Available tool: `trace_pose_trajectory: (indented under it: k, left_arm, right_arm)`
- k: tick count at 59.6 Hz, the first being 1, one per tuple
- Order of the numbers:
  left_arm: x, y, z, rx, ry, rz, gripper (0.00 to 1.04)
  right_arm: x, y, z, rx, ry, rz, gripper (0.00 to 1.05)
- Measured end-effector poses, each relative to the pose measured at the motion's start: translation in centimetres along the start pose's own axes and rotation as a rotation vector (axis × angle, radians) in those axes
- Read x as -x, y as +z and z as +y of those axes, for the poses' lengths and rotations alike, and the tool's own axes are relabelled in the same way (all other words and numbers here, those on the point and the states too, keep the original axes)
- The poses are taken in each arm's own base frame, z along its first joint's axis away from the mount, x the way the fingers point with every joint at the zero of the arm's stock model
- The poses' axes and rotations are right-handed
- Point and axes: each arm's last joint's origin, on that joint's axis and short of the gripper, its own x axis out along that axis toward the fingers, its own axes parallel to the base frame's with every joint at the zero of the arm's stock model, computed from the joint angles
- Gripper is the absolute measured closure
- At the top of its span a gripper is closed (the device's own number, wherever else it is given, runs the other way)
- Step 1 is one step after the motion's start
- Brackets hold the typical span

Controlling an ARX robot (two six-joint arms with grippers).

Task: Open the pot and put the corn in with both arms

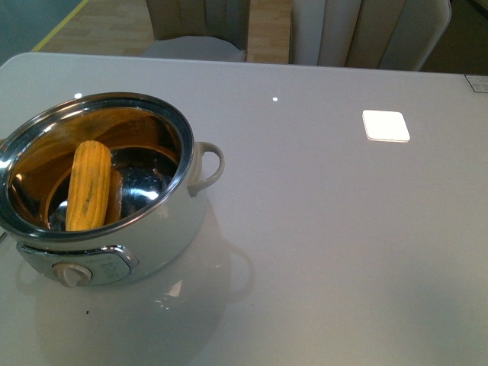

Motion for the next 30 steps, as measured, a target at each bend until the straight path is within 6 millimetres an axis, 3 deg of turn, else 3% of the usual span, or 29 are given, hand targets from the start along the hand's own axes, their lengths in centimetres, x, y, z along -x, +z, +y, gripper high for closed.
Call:
trace_pose_trajectory:
  k: [30]
  left_arm:
    - [0.0, 0.0, 0.0, 0.0, 0.0, 0.0, 0.07]
  right_arm:
    - [0.0, 0.0, 0.0, 0.0, 0.0, 0.0, 0.08]
